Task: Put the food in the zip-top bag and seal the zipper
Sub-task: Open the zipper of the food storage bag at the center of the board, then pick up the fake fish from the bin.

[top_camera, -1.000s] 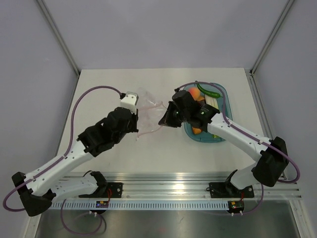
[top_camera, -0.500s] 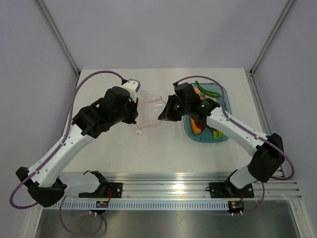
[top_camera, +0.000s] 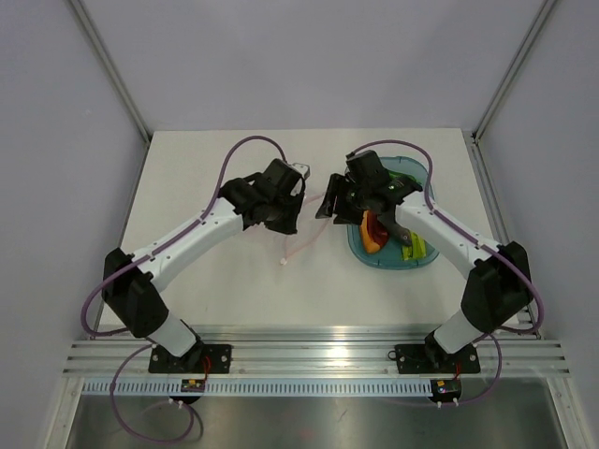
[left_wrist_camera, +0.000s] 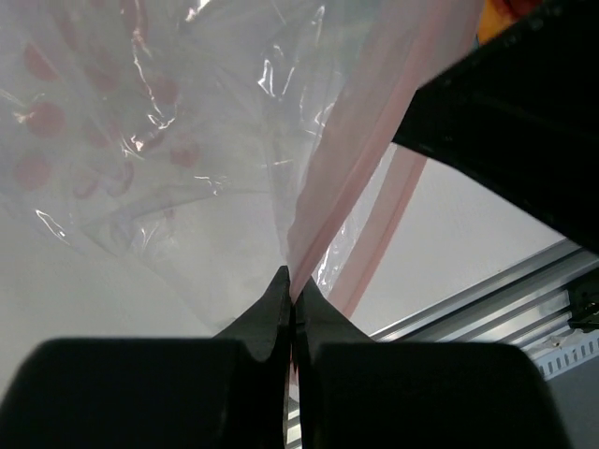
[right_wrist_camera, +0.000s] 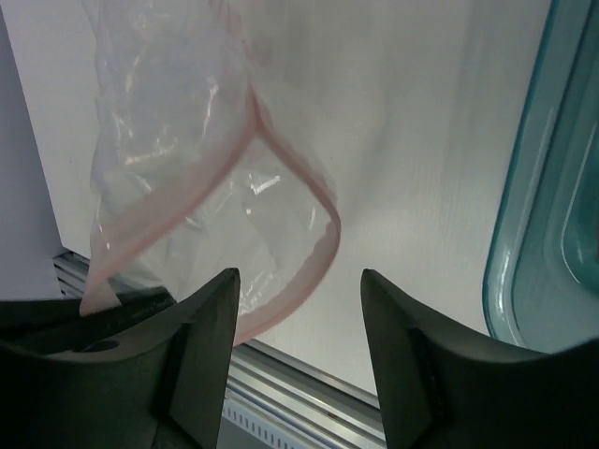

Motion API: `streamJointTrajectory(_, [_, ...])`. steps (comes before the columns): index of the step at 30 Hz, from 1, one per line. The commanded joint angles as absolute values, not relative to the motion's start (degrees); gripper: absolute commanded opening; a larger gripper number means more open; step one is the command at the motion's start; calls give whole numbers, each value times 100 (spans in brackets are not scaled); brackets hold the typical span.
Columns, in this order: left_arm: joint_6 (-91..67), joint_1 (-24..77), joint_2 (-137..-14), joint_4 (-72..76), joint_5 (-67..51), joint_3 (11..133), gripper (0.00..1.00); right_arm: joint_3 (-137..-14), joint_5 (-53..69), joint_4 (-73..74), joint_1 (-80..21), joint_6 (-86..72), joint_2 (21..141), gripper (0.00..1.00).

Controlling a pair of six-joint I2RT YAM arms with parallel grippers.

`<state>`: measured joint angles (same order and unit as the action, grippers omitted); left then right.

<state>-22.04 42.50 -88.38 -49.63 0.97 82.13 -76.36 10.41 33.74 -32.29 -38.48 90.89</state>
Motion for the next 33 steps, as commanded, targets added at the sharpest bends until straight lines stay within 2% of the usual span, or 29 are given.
streamJointTrajectory(1, [-2127,4245,-9052,-4913,-79,8797,0,-7542,775,3620,-3252,-3463,8272,63])
streamJointTrajectory(8, [-2065,4228,-9281,-5106,-88,9087,0,-6961,-886,4279,-3182,-3138,6778,68])
streamJointTrajectory(12, [-2144,4228,-9474,-5325,-88,9351,0,-6786,-1169,4421,-2875,-3015,6732,69])
streamJointTrajectory(18, [-2469,4228,-9633,-6081,-185,10028,0,-6785,-1661,4667,-2252,-2672,7575,71])
streamJointTrajectory(25, [-2680,4228,-9474,-7731,165,10652,0,-7285,-1889,4588,-2013,-2093,8971,75])
streamJointTrajectory(28, [-2803,4184,-9202,-7602,44,10223,0,-7514,-1986,4492,-1934,-1960,9490,77])
streamJointTrajectory(33, [-3023,4201,-9412,-7533,-167,10221,0,-7664,-1925,4167,-1706,-1705,10080,77])
